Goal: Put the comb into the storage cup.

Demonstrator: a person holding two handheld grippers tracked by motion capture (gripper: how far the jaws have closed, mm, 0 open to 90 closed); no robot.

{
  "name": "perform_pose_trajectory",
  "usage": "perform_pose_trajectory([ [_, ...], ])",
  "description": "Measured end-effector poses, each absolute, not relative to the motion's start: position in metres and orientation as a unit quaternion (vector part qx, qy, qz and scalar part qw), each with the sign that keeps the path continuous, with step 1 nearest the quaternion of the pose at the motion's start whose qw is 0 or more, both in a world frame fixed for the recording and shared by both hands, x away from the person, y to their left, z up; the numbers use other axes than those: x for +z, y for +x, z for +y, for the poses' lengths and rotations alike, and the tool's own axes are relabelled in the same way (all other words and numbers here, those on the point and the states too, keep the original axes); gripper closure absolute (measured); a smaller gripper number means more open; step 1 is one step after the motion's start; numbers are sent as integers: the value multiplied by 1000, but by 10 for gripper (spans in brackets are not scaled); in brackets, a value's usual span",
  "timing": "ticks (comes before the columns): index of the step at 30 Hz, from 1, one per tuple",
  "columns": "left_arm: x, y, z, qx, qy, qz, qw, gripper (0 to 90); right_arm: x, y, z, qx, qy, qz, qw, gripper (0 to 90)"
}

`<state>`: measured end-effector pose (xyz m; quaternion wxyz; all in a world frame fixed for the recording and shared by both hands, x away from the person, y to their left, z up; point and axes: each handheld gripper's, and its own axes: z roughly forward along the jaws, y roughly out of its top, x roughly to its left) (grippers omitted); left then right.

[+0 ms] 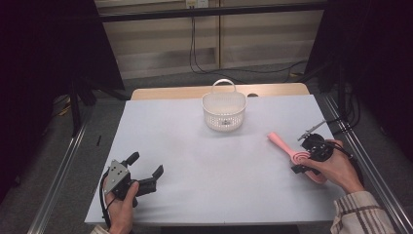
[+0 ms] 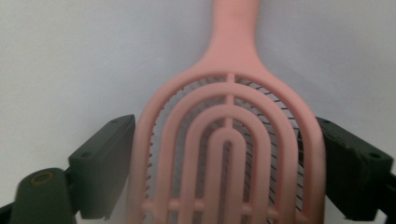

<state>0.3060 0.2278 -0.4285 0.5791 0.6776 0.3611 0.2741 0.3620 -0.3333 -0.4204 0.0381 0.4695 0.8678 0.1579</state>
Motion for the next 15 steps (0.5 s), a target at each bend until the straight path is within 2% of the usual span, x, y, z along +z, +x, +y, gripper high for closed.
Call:
perform_pose_trajectory([
  [15, -428, 306, 228, 282, 676, 363, 575, 24, -422, 364, -334, 152, 465, 871, 42, 175],
])
